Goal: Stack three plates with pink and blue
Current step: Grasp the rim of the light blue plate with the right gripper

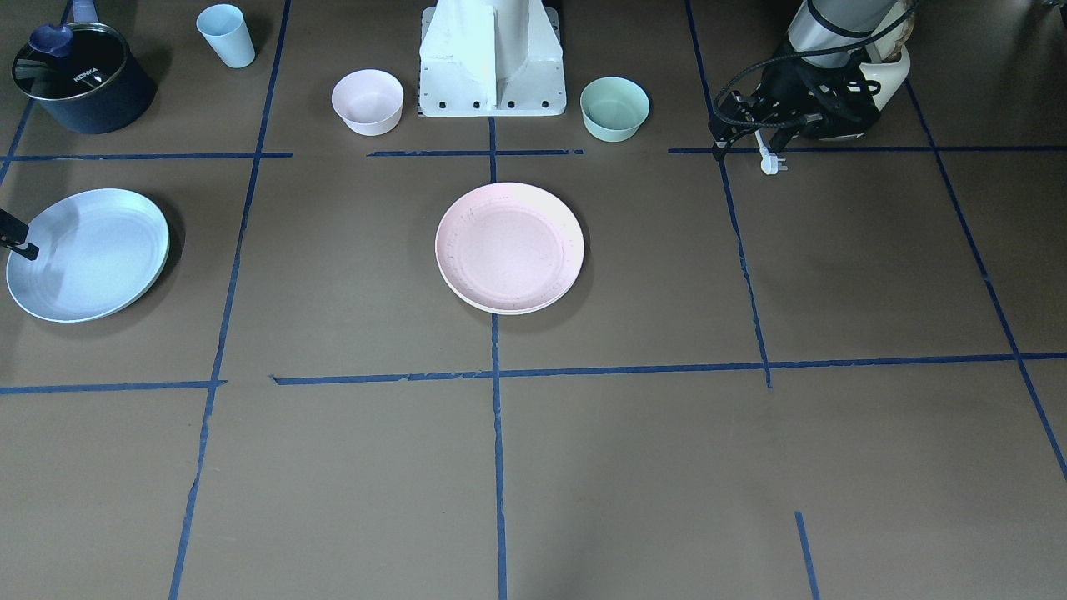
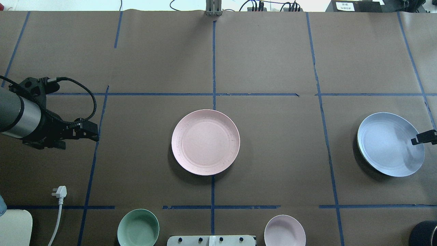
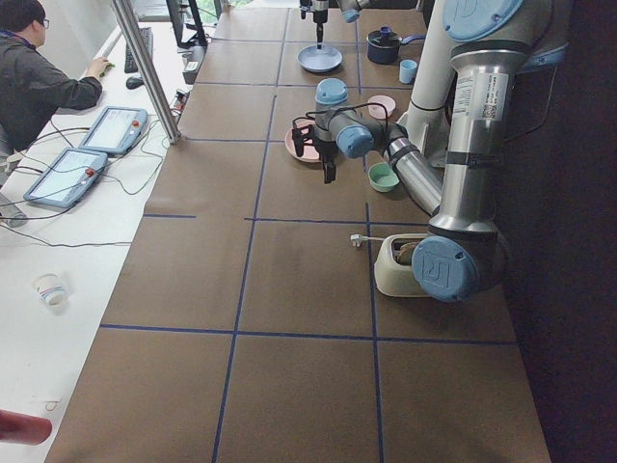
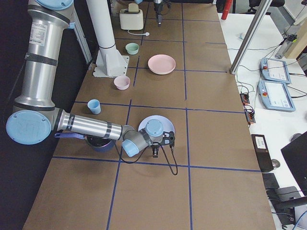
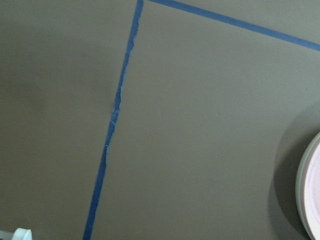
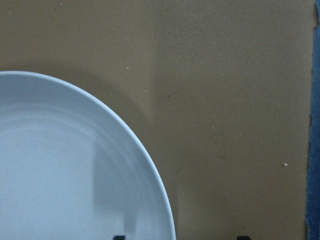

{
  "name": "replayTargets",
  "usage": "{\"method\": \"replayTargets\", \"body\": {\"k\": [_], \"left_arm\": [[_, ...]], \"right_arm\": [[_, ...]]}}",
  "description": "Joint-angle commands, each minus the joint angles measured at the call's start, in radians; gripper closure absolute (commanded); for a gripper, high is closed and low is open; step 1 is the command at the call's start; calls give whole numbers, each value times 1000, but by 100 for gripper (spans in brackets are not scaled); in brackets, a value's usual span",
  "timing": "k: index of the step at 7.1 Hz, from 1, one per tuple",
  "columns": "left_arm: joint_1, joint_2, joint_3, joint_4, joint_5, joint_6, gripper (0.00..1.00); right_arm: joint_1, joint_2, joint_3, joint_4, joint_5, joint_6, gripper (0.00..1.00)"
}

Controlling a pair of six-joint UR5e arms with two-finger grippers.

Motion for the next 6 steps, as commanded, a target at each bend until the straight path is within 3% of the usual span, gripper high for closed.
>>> {"method": "replayTargets", "body": {"k": [1, 2, 5, 6], "left_arm": [[-1, 1, 0, 0, -1, 0, 0], [-1, 2, 0, 0, -1, 0, 0], [-7, 7, -2, 0, -1, 0, 0], [-12, 8, -3, 1, -1, 0, 0]], "right_arm": [[-15, 1, -1, 0, -16, -2, 93], [-15, 1, 1, 3, -15, -3, 100], [7, -23, 71, 6, -7, 0, 100], [81, -25, 97, 6, 25, 0, 100]]}}
